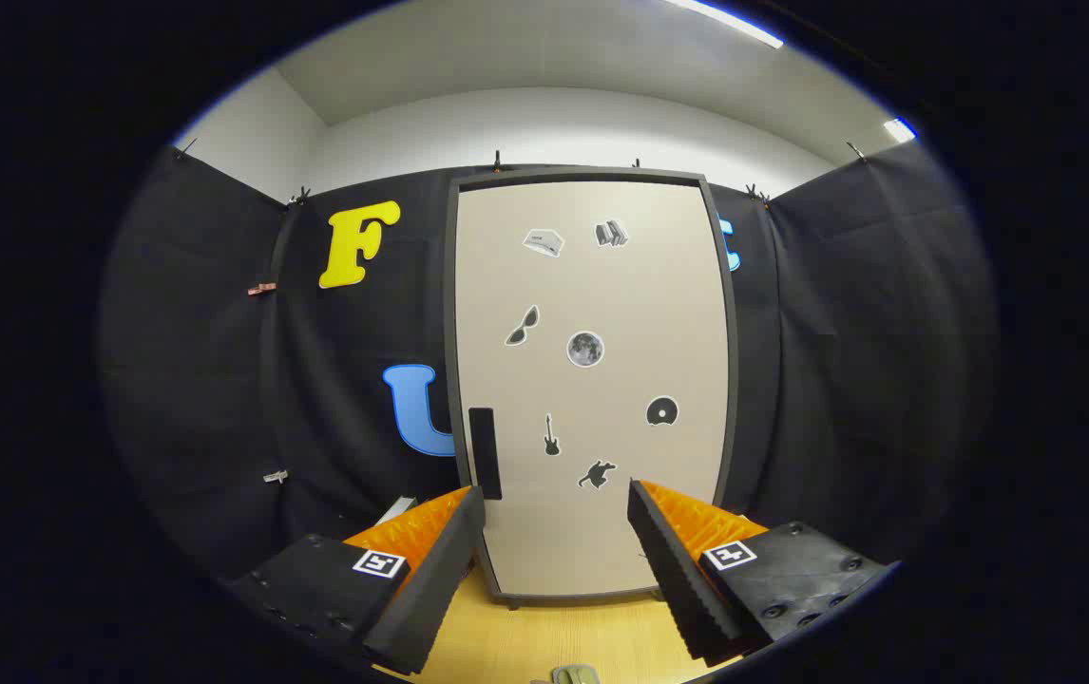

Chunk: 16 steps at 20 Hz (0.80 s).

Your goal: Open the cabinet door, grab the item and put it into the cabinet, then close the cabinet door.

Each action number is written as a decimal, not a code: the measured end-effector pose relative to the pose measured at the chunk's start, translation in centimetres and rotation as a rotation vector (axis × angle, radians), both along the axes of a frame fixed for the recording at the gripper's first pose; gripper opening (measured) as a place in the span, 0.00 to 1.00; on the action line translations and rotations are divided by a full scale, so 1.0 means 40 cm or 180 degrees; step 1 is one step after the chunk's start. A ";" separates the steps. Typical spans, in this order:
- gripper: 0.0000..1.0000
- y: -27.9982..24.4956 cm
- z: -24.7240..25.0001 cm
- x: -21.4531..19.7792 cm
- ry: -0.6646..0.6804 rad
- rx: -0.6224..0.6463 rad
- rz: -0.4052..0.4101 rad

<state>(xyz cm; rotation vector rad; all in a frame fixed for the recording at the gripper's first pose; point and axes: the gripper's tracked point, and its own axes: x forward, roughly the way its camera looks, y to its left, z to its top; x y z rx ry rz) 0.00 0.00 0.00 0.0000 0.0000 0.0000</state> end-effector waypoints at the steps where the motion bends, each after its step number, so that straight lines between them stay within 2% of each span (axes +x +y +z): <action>1: 0.97 -0.001 0.001 0.000 0.0001 -0.0014 -0.0015; 16: 0.98 0.014 0.003 -0.017 0.0047 -0.0024 -0.0018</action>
